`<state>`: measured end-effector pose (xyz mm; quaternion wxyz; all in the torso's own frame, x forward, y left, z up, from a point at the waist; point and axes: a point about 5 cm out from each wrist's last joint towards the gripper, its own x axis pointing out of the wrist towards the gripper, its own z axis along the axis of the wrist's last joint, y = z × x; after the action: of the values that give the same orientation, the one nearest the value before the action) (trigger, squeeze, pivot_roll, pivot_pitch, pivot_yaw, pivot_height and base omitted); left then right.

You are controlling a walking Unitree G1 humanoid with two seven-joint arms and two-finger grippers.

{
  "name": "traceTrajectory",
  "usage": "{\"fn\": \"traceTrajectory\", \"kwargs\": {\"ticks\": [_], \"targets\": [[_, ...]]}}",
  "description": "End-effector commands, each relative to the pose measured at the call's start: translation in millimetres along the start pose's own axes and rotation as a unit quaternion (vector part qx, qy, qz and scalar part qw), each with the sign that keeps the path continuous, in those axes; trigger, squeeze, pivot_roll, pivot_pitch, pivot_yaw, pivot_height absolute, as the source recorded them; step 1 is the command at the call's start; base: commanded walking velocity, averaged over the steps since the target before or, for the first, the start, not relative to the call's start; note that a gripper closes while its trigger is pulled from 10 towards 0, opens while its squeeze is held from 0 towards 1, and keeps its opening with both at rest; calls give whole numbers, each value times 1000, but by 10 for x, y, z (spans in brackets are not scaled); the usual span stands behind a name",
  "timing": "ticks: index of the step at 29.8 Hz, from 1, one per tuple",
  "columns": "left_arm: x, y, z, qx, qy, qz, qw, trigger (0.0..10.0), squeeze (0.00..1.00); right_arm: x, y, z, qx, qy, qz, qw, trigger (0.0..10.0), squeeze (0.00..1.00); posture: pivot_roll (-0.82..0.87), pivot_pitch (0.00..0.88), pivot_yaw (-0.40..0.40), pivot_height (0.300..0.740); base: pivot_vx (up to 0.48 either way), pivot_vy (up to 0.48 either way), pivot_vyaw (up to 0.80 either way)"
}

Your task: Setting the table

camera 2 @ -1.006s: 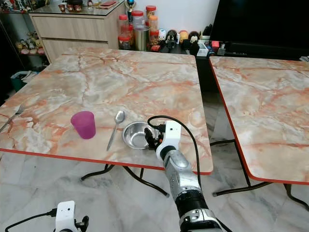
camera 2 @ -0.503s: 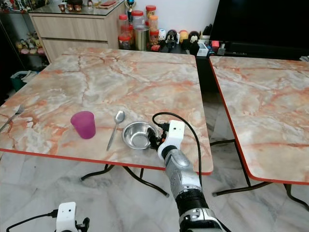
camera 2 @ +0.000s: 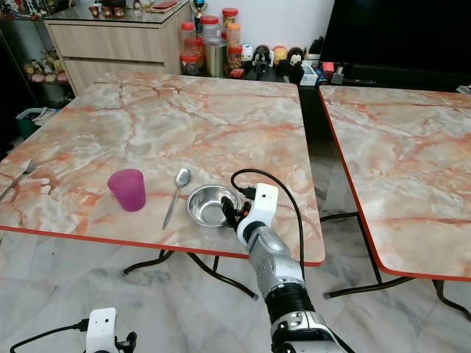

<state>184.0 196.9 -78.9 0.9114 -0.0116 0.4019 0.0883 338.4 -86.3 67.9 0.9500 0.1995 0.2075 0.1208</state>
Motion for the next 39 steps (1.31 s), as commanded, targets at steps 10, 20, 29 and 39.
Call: {"fn": "traceTrajectory", "kwargs": {"ticks": [10,20,29,39], "targets": [[-7,-22,-47,-14,13,6,1000,10000,0,55,36,71,-6,11,-5,1000,10000,0,-4,0,-74,740,0,0,0],[-10,-23,-57,-16,14,8,1000,10000,0,100,130,94,-11,15,5,1000,10000,0,-2,0,-74,740,0,0,0],[-8,-30,-60,-16,19,4,1000,10000,0,120,127,126,-20,18,-5,1000,10000,0,-5,0,-72,740,0,0,0],[-7,-41,-63,-15,22,2,1000,10000,0,131,107,79,-31,40,-15,999,10000,0,0,0,-73,740,0,0,0]]}}
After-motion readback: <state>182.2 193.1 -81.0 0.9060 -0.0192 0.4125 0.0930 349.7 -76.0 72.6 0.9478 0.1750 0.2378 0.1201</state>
